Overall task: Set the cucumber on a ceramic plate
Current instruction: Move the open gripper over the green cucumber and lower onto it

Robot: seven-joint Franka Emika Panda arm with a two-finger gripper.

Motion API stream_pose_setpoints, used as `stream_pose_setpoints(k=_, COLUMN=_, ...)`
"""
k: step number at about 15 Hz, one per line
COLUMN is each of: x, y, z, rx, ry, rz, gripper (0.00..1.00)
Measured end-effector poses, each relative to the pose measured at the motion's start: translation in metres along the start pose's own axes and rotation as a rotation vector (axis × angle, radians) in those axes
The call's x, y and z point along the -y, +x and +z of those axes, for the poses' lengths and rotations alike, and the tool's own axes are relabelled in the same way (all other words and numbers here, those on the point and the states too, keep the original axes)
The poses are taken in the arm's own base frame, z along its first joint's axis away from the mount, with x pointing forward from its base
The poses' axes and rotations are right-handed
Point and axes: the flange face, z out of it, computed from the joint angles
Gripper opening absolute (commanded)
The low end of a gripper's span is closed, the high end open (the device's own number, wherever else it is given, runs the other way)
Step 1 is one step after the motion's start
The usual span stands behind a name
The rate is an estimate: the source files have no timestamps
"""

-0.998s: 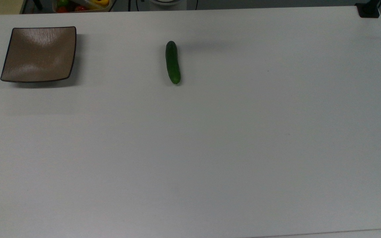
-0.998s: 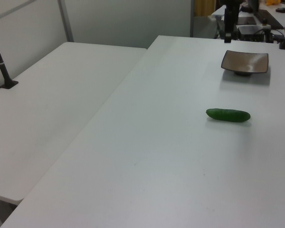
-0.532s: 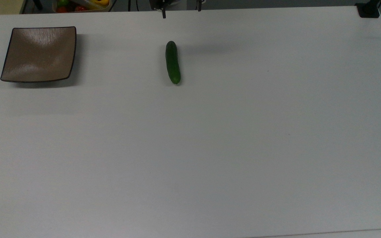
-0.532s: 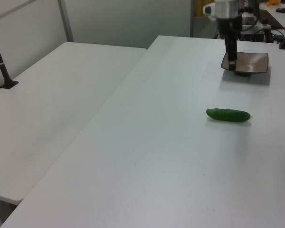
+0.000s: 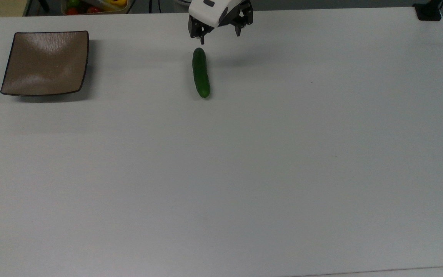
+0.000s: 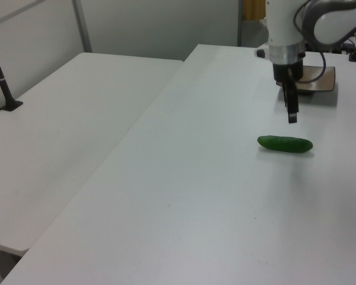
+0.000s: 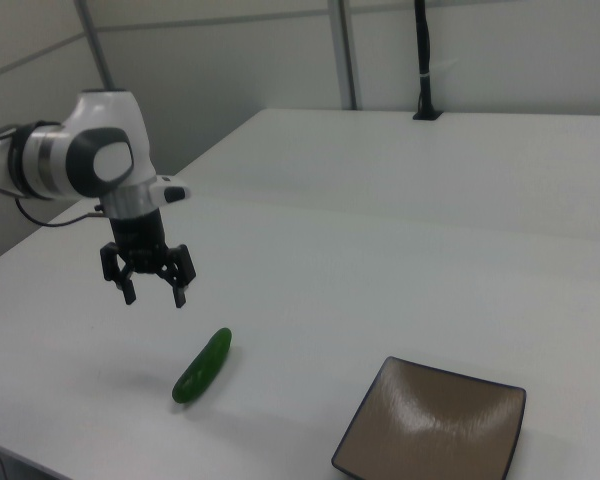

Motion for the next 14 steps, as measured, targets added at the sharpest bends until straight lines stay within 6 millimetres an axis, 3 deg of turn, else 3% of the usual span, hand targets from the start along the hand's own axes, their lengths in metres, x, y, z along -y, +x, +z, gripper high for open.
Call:
stream_pose_setpoints(k=8, x=-0.011, y=-0.004, z=0.069, rx=-0.124, ry=-0.009, rz=0.114, gripper=1.00)
stream_pose_setpoints(k=11, x=-0.030, y=-0.008, z=0.082, rx=-0.149, ry=-0.010, rz=0.148, gripper=1.00)
stream_pose_setpoints(k=14, x=-0.036, y=-0.007, z=0.098, rx=-0.145, ry=-0.031, rz=0.137, gripper=1.00)
